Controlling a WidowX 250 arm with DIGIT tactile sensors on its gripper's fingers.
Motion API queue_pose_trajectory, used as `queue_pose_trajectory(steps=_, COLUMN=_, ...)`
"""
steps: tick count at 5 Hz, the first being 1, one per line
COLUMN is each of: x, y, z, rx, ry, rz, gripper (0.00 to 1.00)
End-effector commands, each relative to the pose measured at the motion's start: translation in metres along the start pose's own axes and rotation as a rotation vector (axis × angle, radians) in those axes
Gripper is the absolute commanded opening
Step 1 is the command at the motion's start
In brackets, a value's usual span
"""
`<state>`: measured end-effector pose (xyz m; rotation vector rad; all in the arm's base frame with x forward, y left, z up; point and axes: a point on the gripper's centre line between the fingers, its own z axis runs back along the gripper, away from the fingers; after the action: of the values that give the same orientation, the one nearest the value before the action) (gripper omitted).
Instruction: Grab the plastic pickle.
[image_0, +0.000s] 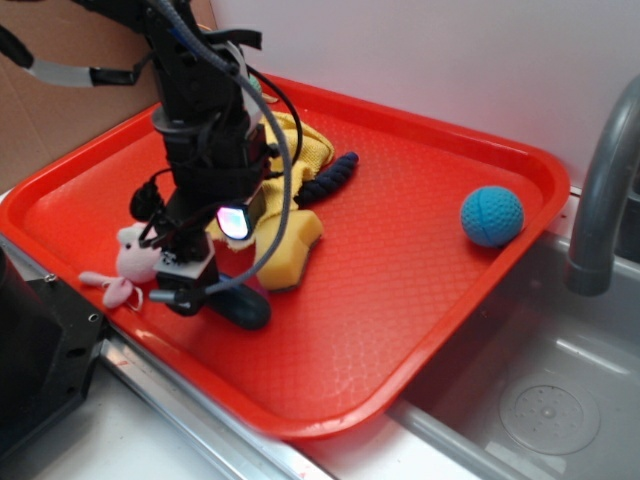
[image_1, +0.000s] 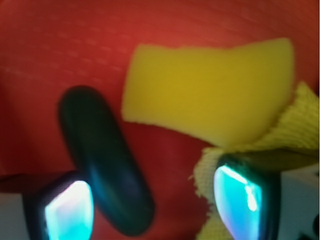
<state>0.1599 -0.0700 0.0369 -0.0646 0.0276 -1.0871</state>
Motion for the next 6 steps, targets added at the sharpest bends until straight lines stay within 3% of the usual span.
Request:
queue_pose_trajectory(steps=1, x=0.016, y=-0.015, z=0.003, rx=0.017, ry=-0.049, rz=-0.088, gripper=1.0)
queue_pose_trajectory(steps=2, x=0.015, y=-0.013, z=-0.003, rx=0.016, ry=-0.018, rz=-0.093, gripper=1.0)
queue_pose_trajectory(steps=5, x=0.015, y=-0.013, z=-0.003, rx=0.016, ry=-0.018, rz=-0.093, gripper=1.0)
queue_pose_trajectory(steps=6, x=0.019, y=-0.036, z=-0.023, rx=0.084, ry=0.013, rz=-0.148, gripper=1.0)
